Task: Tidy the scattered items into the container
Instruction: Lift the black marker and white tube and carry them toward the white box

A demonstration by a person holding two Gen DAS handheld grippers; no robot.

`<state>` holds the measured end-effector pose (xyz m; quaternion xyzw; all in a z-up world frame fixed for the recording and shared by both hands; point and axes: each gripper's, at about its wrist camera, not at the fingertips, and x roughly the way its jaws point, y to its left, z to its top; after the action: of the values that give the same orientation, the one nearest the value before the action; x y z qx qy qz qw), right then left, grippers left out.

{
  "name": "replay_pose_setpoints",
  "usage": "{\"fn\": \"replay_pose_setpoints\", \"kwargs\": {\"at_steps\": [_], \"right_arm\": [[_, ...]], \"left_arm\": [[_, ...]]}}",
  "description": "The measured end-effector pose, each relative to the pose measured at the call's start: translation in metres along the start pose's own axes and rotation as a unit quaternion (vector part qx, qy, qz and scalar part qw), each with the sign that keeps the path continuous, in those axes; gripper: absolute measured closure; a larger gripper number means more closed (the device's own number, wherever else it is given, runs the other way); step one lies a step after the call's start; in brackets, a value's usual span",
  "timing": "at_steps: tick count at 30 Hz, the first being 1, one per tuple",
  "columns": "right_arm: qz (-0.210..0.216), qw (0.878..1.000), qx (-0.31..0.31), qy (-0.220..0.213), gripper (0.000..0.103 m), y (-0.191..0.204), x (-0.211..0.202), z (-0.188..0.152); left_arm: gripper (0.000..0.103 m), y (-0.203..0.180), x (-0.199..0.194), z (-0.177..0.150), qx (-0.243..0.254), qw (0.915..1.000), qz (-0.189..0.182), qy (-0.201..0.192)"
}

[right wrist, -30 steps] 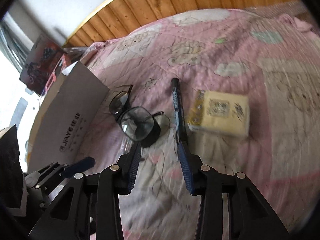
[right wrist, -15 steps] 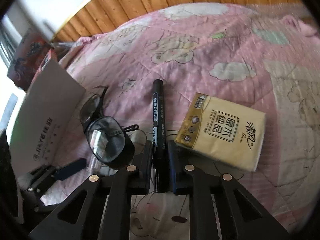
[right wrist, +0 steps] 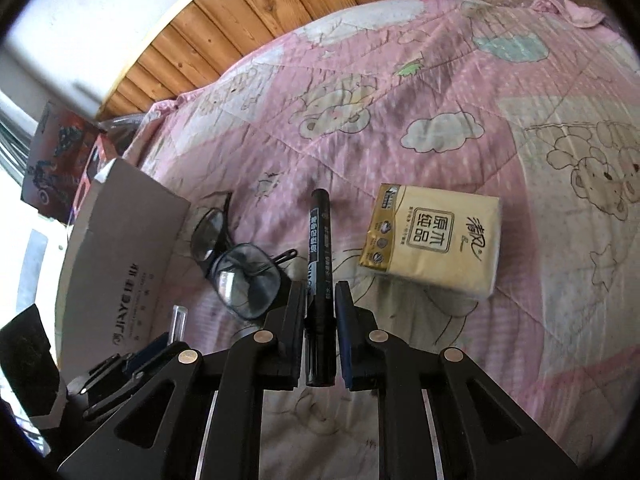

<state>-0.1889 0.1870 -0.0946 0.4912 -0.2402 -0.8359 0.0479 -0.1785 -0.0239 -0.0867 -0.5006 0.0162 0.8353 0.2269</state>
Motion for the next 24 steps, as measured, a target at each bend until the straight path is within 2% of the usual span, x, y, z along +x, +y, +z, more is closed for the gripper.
{"fn": "replay_pose_setpoints", "kwargs": {"at_steps": [4, 8, 11, 12, 13, 14, 15, 24], "right_arm": [[-0.015, 1.000, -0.002, 0.018, 0.088, 0.002, -0.004, -0.012], [-0.031, 0.998, -0.014, 0.053, 0.087, 0.001, -0.008, -0.034], [-0.043, 0.997, -0.045, 0.055, 0.081, 0.009, -0.003, -0.035], [-0.051, 0.996, -0.056, 0.049, 0.073, 0.011, 0.003, -0.031], [-0.062, 0.995, -0.067, 0.042, 0.071, 0.013, 0.011, -0.027], [-0.065, 0.994, -0.076, 0.046, 0.078, 0.012, 0.020, -0.025], [-0.063, 0.994, -0.080, 0.050, 0.089, 0.010, 0.028, -0.024], [-0.033, 0.998, -0.047, 0.036, 0.090, 0.010, -0.005, -0.042]], "left_arm": [[0.083, 0.003, -0.012, -0.005, -0.002, 1.0000, 0.005, 0.000], [0.083, 0.004, -0.022, -0.013, -0.008, 1.0000, 0.001, 0.001], [0.083, 0.002, -0.028, -0.021, -0.006, 1.0000, -0.005, 0.005], [0.083, 0.001, -0.029, -0.023, -0.005, 1.0000, -0.005, 0.007], [0.083, 0.000, -0.029, -0.025, -0.004, 0.9999, -0.005, 0.010], [0.083, 0.000, -0.029, -0.026, -0.004, 0.9999, -0.004, 0.012], [0.083, -0.001, -0.030, -0.027, -0.004, 0.9999, -0.002, 0.013], [0.083, -0.007, -0.060, -0.030, 0.009, 1.0000, -0.002, -0.003]]}}
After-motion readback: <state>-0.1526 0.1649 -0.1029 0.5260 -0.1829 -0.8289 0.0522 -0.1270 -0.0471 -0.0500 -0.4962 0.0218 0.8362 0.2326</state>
